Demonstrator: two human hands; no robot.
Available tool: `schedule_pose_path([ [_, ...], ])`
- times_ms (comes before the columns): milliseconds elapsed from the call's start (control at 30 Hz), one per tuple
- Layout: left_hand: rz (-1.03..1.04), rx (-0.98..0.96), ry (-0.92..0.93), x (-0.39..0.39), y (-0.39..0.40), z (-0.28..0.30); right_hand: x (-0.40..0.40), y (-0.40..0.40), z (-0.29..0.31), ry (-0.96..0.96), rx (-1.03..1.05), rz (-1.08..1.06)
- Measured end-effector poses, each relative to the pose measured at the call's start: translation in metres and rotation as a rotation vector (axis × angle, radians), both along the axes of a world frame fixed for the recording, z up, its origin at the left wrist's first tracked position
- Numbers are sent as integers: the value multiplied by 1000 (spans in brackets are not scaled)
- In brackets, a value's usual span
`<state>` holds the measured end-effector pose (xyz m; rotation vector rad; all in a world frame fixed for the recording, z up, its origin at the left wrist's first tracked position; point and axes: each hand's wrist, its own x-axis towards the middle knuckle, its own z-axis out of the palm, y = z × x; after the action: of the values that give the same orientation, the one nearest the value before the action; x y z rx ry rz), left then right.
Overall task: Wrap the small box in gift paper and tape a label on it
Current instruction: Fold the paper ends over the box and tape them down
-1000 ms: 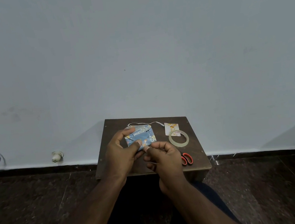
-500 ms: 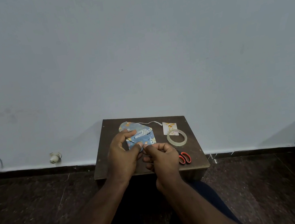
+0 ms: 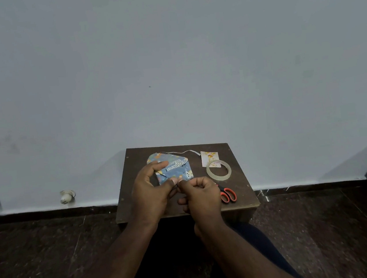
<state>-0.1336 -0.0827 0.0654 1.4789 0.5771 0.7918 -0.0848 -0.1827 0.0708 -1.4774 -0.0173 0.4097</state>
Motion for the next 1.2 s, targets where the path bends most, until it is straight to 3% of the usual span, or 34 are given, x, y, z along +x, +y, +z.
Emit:
schedule_pose_path([
  [467,-45,-222,-18,-5,0,15,3,-5,-2,-29,65,132],
  [767,-74,-215,15,-6,1,19,4,-5,-11,-165,-9,120],
  [967,-88,-163,42,-5,4,19,11,-9,-16,-169,-37,79],
  [1200,-115,-253,11,-8,3,23,12,-8,-12,-161,10,132],
])
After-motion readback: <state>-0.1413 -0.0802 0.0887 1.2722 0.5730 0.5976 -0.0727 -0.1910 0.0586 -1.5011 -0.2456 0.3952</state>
